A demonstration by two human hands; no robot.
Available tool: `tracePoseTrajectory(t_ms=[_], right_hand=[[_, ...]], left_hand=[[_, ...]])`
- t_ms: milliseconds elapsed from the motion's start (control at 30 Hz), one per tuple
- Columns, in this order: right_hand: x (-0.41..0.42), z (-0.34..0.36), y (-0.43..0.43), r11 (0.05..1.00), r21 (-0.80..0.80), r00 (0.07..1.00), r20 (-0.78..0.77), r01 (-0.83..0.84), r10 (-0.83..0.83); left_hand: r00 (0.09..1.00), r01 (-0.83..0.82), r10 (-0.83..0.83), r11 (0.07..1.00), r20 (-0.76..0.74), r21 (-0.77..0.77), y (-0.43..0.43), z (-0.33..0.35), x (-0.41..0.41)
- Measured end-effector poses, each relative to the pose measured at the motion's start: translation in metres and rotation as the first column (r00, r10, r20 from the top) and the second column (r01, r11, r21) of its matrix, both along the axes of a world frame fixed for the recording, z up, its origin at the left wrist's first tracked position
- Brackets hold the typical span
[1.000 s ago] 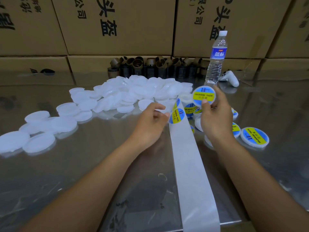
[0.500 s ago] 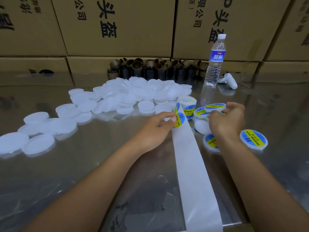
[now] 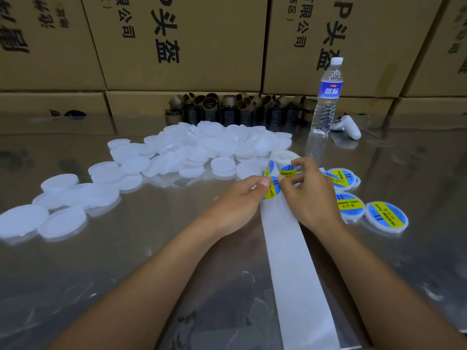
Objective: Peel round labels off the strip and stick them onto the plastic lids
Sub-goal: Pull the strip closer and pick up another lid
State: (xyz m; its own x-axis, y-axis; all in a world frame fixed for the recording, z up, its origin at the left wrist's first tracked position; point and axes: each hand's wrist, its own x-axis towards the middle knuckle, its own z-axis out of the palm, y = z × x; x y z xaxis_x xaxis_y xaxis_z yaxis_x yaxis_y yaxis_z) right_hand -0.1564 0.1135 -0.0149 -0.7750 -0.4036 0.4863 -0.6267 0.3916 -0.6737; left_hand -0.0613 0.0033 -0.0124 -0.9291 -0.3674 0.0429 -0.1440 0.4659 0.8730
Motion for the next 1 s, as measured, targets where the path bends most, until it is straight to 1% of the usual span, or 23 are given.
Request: tracePoseTrajectory(t_ms=[67,167,267,433,533,633,700,767,867,933,1000], right_hand=[[-0.002,0.001,0.0,0.997,-0.072,0.997,0.073,-0.033,0.039],[-0.003,0.004,-0.002,0.98,-0.181,0.972,0.203,-0.081,0.118],[-0.005,0.005,-0.003,0.95,-0.303,0.947,0.28,-0.069,0.158],[-0.009,0.007,-0.005,0.909,-0.417,0.932,0.32,-0.022,0.169],[-0.01,0.008,-0.005,0.877,-0.481,0.924,0.34,0.01,0.176],[-0.013,0.009,-0.004,0.842,-0.535,0.913,0.373,0.066,0.165],[-0.015,0.009,-0.002,0.804,-0.582,0.889,0.425,0.123,0.172],[-0.017,0.011,0.0,0.751,-0.622,0.864,0.482,0.222,0.144],[-0.021,0.014,0.003,0.641,-0.671,0.84,0.537,0.373,0.073],[-0.021,0.017,0.004,0.605,-0.684,0.839,0.542,0.407,0.048],[-0.019,0.019,0.005,0.587,-0.701,0.857,0.515,0.406,0.022]], left_hand=[[1.0,-0.009,0.009,0.999,0.0,0.043,0.001,0.001,0.001],[0.999,-0.013,0.02,0.989,-0.043,0.15,0.002,0.004,0.003],[0.994,-0.047,0.067,0.975,-0.083,0.217,0.002,0.008,0.003],[0.981,-0.057,0.11,0.949,-0.157,0.31,0.004,0.011,0.005],[0.979,-0.023,0.088,0.944,-0.186,0.33,0.005,0.012,0.006],[0.977,0.033,0.042,0.939,-0.21,0.342,0.005,0.012,0.007],[0.972,0.057,0.027,0.936,-0.232,0.348,0.006,0.012,0.007],[0.967,0.06,0.034,0.934,-0.253,0.352,0.005,0.01,0.006],[0.97,0.043,0.043,0.939,-0.24,0.341,0.003,0.007,0.005],[0.972,0.03,0.051,0.94,-0.229,0.34,0.002,0.006,0.005],[0.973,0.019,0.062,0.939,-0.222,0.344,0.001,0.006,0.005]])
